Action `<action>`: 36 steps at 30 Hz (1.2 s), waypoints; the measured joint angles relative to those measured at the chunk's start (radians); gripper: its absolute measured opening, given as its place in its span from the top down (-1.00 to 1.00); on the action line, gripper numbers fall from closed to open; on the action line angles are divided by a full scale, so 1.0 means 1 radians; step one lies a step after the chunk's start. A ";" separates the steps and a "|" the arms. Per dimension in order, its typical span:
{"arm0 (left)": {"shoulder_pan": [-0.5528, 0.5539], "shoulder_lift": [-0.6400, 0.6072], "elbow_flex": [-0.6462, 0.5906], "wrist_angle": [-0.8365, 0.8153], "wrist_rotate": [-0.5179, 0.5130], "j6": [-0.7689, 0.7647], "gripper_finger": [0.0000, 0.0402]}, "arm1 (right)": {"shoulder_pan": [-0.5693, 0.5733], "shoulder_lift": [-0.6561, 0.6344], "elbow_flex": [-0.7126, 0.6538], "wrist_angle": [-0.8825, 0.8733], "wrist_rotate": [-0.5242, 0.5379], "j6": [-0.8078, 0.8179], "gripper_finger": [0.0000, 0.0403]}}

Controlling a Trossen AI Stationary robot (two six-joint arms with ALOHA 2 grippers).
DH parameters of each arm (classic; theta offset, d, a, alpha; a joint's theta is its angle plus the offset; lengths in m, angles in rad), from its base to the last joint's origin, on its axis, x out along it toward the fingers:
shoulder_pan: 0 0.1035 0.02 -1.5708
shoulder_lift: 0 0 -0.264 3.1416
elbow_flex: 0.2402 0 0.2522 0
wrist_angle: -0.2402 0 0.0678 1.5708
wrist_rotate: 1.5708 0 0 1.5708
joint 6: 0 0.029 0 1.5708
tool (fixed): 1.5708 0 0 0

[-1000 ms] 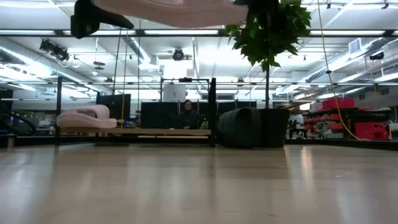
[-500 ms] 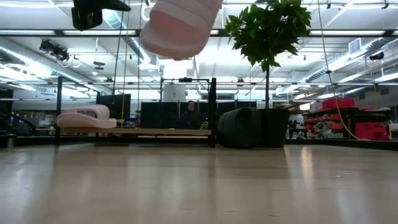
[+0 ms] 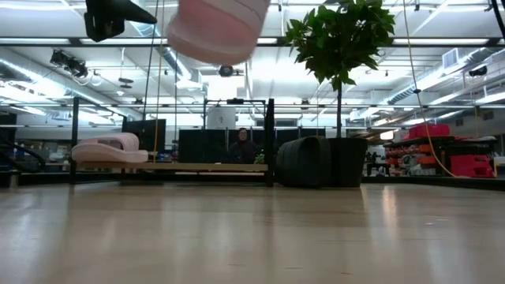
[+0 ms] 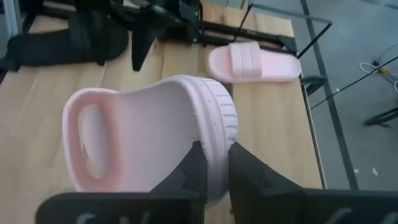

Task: Pick and place slides into the shelf
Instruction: Put the pink slide on the shelf

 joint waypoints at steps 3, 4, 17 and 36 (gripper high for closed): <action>0.000 0.001 0.000 -0.022 0.000 0.013 -0.16 | 0.005 0.000 0.000 0.003 0.007 0.000 0.78; 0.003 0.001 0.000 -0.020 0.000 0.022 -0.19 | 0.005 0.000 0.000 0.010 0.008 0.000 0.78; 0.080 0.001 0.000 0.052 0.024 0.045 -0.48 | 0.003 0.010 0.000 0.111 0.022 -0.001 0.79; 0.153 0.001 0.000 0.285 0.056 0.062 -0.51 | -0.012 0.020 -0.019 0.136 0.015 0.024 0.80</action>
